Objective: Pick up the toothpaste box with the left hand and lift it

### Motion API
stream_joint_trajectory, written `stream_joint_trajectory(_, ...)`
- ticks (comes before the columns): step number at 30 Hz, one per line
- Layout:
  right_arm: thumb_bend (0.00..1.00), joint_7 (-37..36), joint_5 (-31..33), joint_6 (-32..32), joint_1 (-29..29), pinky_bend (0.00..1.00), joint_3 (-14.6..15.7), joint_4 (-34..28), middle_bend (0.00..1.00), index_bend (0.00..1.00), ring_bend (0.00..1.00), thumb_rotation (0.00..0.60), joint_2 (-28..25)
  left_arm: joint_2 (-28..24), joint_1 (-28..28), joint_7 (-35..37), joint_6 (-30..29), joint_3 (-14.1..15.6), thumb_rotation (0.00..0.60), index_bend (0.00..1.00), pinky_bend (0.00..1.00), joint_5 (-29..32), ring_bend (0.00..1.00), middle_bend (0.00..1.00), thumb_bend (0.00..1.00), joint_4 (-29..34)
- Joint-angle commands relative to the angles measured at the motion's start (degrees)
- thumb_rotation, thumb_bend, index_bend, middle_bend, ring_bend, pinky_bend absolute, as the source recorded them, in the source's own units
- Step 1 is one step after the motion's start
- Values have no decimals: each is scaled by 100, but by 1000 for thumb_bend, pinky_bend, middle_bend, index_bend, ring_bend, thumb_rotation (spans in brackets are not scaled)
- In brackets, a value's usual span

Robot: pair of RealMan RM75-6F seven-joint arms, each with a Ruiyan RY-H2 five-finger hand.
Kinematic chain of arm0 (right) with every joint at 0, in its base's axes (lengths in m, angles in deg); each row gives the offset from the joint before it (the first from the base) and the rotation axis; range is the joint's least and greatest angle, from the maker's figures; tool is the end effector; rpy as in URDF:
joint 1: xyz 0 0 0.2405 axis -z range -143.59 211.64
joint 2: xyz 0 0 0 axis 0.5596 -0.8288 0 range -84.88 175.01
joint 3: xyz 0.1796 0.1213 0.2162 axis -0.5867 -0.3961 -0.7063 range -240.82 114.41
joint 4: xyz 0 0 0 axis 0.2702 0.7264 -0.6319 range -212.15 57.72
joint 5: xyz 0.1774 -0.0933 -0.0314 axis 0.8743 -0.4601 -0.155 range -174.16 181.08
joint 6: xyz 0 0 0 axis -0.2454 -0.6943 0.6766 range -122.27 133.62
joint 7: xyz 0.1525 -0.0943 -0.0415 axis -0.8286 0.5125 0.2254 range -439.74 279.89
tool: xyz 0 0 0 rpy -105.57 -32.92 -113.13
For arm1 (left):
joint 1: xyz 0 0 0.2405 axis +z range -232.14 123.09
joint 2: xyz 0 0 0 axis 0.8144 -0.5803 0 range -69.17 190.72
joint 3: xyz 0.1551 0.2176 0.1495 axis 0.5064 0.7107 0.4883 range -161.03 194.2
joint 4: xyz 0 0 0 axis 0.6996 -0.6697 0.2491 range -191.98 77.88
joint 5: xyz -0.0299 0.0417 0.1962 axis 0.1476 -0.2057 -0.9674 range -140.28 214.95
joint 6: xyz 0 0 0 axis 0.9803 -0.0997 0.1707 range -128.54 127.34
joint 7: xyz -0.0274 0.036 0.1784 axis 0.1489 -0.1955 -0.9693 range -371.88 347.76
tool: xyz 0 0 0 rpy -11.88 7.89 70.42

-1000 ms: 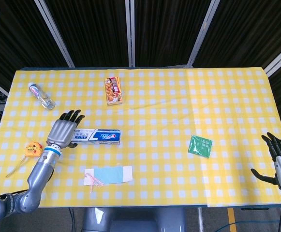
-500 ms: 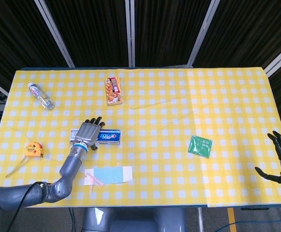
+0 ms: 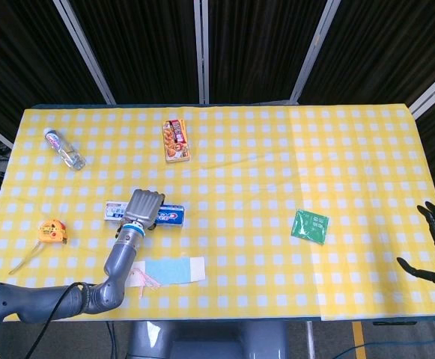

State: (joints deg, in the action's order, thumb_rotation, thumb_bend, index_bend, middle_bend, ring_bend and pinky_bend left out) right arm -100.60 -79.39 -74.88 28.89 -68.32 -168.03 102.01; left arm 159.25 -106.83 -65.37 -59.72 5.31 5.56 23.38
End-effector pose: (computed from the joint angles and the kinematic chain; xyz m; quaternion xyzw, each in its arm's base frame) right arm -0.3712 -0.2344 0.2366 0.5317 -0.4659 0.4366 0.5565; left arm -0.1663 0.4351 -0.0780 -0.7605 -0.3520 -0.2016 0.5071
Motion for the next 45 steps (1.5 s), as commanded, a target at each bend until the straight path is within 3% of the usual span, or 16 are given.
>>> stream_joint_trajectory(1, 83, 17, -2, 4, -1, 0, 3, -6, 0, 0, 0, 600, 6, -144, -5, 4, -116, 36, 600, 591, 456, -152, 409, 395, 508, 147)
stream_joint_trajectory(11, 82, 48, -4, -25, 12, 0, -4, -43, 0, 0, 0, 600, 2, -917, -179, -153, -499, -175, 600, 591, 454, -515, 408, 395, 507, 1123)
stream_joint_trajectory(14, 83, 30, -25, -25, 13, 0, 3, -62, 0, 0, 0, 600, -11, -995, -157, 623, -634, -734, 600, 583, 444, -713, 408, 395, 505, 1534)
stream_joint_trajectory(16, 83, 16, -31, -37, 19, 0, 2, -66, 0, 0, 0, 600, -21, -961, -115, 1102, -674, -931, 600, 578, 438, -881, 408, 392, 505, 1611)
stream_joint_trajectory(20, 82, -5, -19, -52, 28, 0, -7, -63, 0, 0, 0, 600, -31, -802, -60, 1803, -869, -1190, 600, 569, 429, -1288, 408, 383, 500, 1630)
stream_joint_trajectory(25, 83, 11, -42, -61, 29, 0, -2, -70, 0, 0, 0, 600, -28, -489, 58, 3147, -1313, -1427, 600, 567, 423, -2413, 408, 380, 497, 1446)
stream_joint_trajectory(30, 82, 49, -45, -59, 29, 0, 3, -81, 0, 0, 0, 600, -16, -459, 120, 3850, -1492, -1515, 600, 560, 419, -2994, 408, 376, 496, 1352)
stream_joint_trajectory(38, 83, 91, -73, -70, 32, 0, 15, -105, 0, 0, 0, 600, -12, -546, 222, 4165, -1687, -1547, 600, 557, 411, -3350, 408, 374, 496, 1391)
stream_joint_trajectory(42, 83, 121, -82, -74, 32, 0, 20, -112, 0, 0, 0, 600, -2, -672, 300, 4153, -1750, -1446, 600, 557, 411, -3563, 408, 374, 496, 1440)
stream_joint_trajectory(45, 82, 155, -93, -71, 28, 0, 26, -125, 0, 0, 0, 600, 4, -905, 427, 3943, -1726, -1206, 600, 557, 411, -3739, 408, 374, 495, 1511)
